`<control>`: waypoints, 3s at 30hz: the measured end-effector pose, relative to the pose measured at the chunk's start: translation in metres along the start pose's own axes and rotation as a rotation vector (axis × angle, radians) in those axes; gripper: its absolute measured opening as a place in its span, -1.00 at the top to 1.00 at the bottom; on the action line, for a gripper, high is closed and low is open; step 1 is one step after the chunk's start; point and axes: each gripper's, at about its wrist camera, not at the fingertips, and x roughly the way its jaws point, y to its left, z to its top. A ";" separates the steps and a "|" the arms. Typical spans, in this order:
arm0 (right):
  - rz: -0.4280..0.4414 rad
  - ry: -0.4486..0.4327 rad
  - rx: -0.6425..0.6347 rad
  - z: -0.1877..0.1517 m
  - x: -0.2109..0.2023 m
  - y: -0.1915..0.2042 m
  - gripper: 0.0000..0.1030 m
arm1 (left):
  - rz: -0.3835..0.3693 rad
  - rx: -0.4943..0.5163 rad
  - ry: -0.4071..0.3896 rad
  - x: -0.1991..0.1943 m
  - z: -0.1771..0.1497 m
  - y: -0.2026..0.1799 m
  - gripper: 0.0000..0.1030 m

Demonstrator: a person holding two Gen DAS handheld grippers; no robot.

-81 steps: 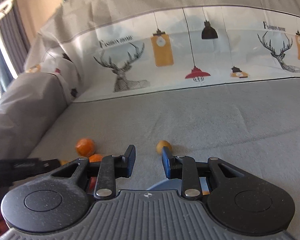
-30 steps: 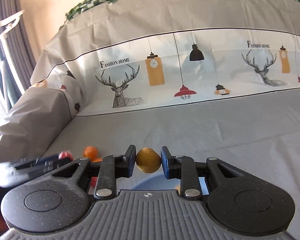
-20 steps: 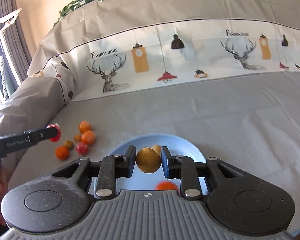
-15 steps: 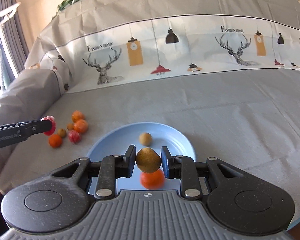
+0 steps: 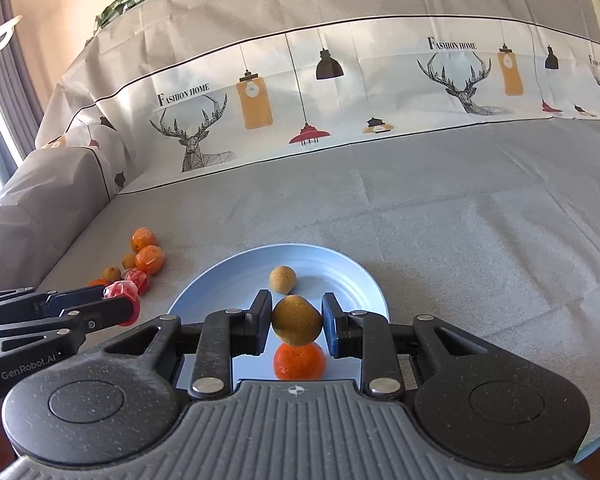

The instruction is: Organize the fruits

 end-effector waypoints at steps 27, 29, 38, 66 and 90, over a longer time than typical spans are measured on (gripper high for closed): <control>-0.012 0.013 0.010 -0.001 0.007 0.001 -0.05 | 0.020 0.004 -0.150 -0.032 0.010 0.002 -0.60; -0.008 0.013 0.024 -0.001 0.007 -0.001 -0.05 | 0.173 -0.015 -0.213 -0.050 0.027 0.020 -0.63; 0.031 0.013 0.028 0.002 0.009 0.003 -0.05 | 0.841 -0.013 -0.280 -0.087 0.122 0.145 -0.86; 0.042 0.034 -0.017 0.000 0.012 0.008 -0.04 | 0.192 0.006 -0.137 0.009 0.011 0.059 0.23; 0.060 0.045 -0.078 -0.003 0.021 0.024 -0.04 | 0.096 -0.211 -0.049 0.007 0.023 0.102 0.30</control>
